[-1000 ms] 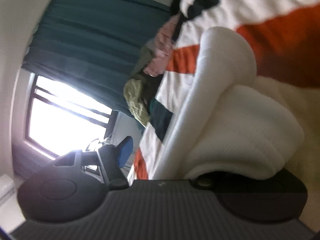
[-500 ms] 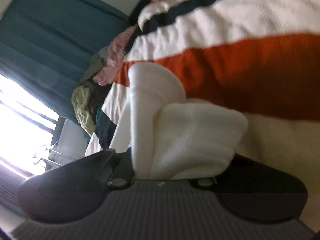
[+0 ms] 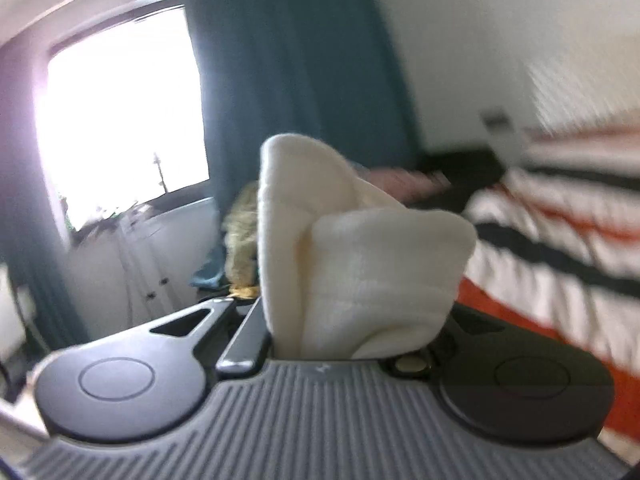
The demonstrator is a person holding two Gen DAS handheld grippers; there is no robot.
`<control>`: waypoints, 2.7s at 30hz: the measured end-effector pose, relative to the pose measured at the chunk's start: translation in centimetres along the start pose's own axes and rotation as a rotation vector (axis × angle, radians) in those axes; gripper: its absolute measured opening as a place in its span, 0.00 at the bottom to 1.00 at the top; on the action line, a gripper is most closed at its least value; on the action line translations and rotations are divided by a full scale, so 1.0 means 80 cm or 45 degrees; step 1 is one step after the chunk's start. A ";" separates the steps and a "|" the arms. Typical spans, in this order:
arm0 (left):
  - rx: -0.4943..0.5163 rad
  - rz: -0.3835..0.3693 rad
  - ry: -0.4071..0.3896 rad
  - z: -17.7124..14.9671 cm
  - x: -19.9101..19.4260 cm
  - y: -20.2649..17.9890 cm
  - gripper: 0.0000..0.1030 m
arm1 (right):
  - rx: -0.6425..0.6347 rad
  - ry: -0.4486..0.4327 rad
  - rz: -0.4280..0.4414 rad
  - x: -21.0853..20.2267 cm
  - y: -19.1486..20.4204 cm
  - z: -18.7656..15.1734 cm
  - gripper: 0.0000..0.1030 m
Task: Fold clothes
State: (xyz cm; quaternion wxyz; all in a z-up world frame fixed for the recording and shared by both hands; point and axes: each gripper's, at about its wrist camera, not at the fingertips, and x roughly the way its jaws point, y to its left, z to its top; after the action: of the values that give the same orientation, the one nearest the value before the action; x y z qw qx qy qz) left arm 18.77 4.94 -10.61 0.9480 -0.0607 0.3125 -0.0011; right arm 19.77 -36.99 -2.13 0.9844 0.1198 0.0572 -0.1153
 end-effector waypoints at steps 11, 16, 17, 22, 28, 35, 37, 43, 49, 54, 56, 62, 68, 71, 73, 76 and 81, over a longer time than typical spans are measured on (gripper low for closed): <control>-0.430 0.053 -0.096 0.016 -0.036 0.125 0.95 | -0.807 0.109 0.432 -0.030 0.277 -0.185 0.12; -0.504 -0.021 -0.149 0.018 -0.037 0.148 0.95 | -0.834 0.382 0.511 -0.040 0.293 -0.249 0.15; -0.511 -0.045 -0.157 0.018 -0.037 0.149 0.95 | -0.819 0.420 0.537 -0.042 0.293 -0.244 0.18; -0.546 -0.200 -0.099 0.011 -0.025 0.136 0.95 | -0.696 0.650 0.706 -0.059 0.284 -0.213 0.69; -0.484 -0.383 0.023 -0.005 -0.013 0.103 0.95 | -0.553 0.761 0.820 -0.121 0.227 -0.171 0.74; -0.249 -0.538 0.070 -0.028 -0.021 0.039 0.94 | -0.343 0.672 0.452 -0.143 0.130 -0.134 0.74; -0.189 -0.539 0.087 -0.036 -0.022 0.022 0.93 | -0.249 0.616 0.361 -0.143 0.105 -0.131 0.74; -0.140 -0.441 0.149 -0.054 -0.004 0.002 0.87 | -0.010 0.575 0.294 -0.119 0.062 -0.142 0.71; -0.197 -0.398 0.131 -0.062 0.011 0.007 0.52 | -0.027 0.652 0.268 -0.095 0.063 -0.170 0.49; -0.181 -0.381 0.087 -0.065 0.008 0.006 0.23 | -0.071 0.693 0.266 -0.085 0.068 -0.188 0.49; -0.181 -0.379 0.055 -0.061 0.000 0.007 0.17 | -0.055 0.692 0.279 -0.085 0.069 -0.186 0.49; -0.068 -0.272 0.052 -0.059 -0.011 -0.004 0.17 | 0.074 0.724 0.328 -0.086 0.060 -0.185 0.49; -0.033 -0.238 0.106 -0.065 -0.003 -0.005 0.27 | 0.056 0.726 0.334 -0.084 0.064 -0.185 0.50; -0.046 -0.259 0.120 -0.066 -0.005 -0.003 0.38 | 0.058 0.726 0.333 -0.084 0.063 -0.185 0.50; -0.067 -0.274 0.130 -0.064 -0.008 -0.002 0.56 | 0.059 0.725 0.332 -0.083 0.062 -0.184 0.50; -0.085 -0.254 0.099 -0.063 -0.029 0.007 0.81 | 0.053 0.721 0.332 -0.084 0.062 -0.185 0.50; -0.254 -0.132 0.149 -0.057 -0.058 0.054 0.95 | 0.050 0.713 0.329 -0.088 0.060 -0.183 0.50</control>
State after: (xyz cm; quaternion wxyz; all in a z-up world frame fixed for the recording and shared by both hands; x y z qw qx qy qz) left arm 12.18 8.89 -11.96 0.9161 -0.1705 0.3622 -0.0225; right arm 12.88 -27.29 -14.22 0.9343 0.1723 0.3085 0.0473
